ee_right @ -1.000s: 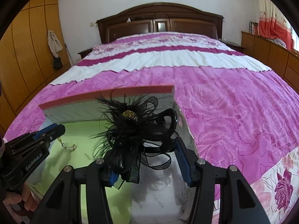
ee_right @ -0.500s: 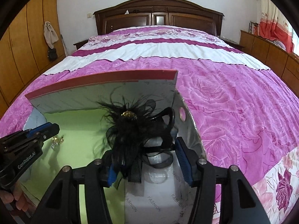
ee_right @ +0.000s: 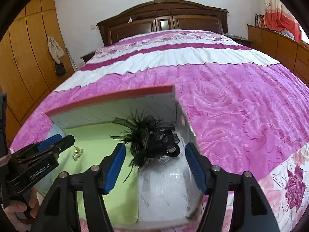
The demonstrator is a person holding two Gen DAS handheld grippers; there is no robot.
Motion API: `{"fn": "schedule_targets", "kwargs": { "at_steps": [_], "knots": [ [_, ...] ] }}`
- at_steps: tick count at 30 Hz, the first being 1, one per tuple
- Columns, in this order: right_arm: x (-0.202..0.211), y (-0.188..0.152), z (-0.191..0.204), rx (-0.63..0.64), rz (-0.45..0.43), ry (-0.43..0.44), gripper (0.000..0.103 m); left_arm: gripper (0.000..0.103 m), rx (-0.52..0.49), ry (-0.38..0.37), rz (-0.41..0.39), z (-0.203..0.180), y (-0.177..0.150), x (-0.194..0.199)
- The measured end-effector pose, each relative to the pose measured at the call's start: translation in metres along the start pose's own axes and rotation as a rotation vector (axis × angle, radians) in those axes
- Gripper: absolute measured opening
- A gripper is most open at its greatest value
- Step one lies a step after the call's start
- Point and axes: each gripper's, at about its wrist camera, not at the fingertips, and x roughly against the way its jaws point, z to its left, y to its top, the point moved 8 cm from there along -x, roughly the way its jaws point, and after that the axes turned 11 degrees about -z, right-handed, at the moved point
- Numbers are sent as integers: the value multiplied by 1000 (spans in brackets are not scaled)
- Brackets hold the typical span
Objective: Organize jewelry
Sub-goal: 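Carry both items into the pink box and open both tools to release them, then move the left tool back to the pink-beaded hair pin and grasp it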
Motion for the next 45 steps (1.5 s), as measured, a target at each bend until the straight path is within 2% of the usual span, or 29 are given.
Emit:
{"fn": "schedule_targets", "kwargs": {
  "at_steps": [5, 13, 27, 37, 45],
  "knots": [
    [26, 8, -2, -14, -34, 12, 69, 34, -25, -3, -32, -4, 12, 23],
    [70, 17, 0, -29, -85, 34, 70, 34, -3, -45, -59, -9, 22, 60],
    [134, 9, 1, -52, -133, 58, 72, 35, 32, -98, -55, -4, 7, 114],
    [157, -26, -3, -64, -86, 55, 72, 36, 37, -132, 16, -1, -28, 134],
    [163, -58, -18, -78, -25, 29, 72, 37, 41, -108, 69, 10, -56, 136]
  ]
}}
